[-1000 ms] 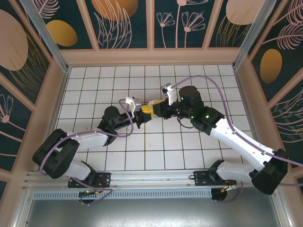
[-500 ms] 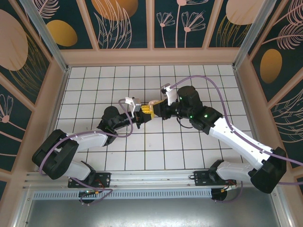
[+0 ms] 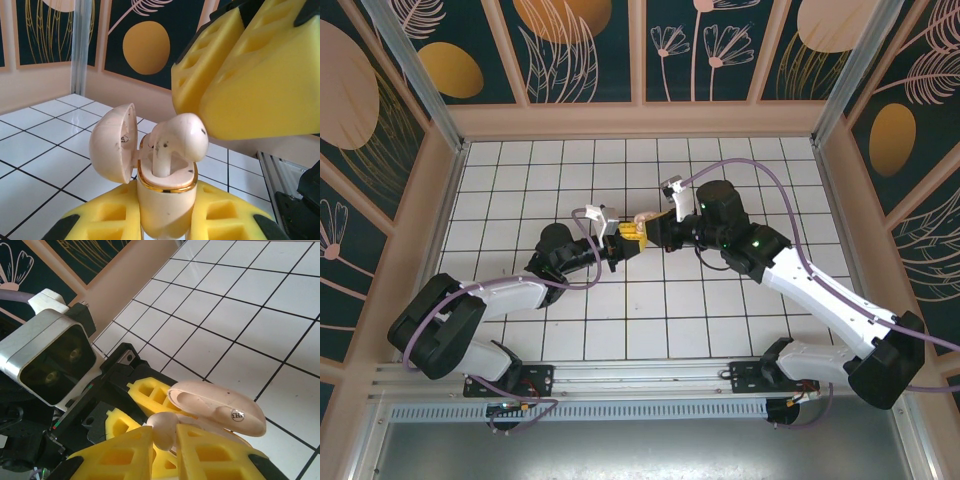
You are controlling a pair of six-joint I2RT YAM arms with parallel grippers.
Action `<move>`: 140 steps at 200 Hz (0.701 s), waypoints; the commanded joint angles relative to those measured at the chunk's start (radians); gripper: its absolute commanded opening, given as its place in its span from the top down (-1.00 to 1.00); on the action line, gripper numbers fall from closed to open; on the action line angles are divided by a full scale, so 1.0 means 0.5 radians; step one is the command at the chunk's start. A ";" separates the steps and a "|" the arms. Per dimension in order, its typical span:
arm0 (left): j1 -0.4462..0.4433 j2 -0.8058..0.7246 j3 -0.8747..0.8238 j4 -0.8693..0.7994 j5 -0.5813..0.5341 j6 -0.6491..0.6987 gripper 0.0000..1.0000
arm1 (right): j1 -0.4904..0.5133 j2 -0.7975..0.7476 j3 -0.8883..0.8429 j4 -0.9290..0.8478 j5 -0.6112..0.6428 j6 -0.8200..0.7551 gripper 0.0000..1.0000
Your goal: Insert the wireless bluetooth earbuds into the charging case
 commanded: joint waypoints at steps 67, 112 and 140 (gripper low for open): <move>-0.004 -0.064 0.057 0.097 0.283 0.091 0.95 | -0.103 0.075 0.121 -0.206 -0.196 -0.294 0.71; -0.004 -0.063 0.060 0.101 0.346 0.097 0.94 | -0.157 0.072 0.141 -0.274 -0.323 -0.423 0.71; -0.005 -0.067 0.060 0.098 0.358 0.099 0.94 | -0.168 0.074 0.148 -0.312 -0.353 -0.472 0.70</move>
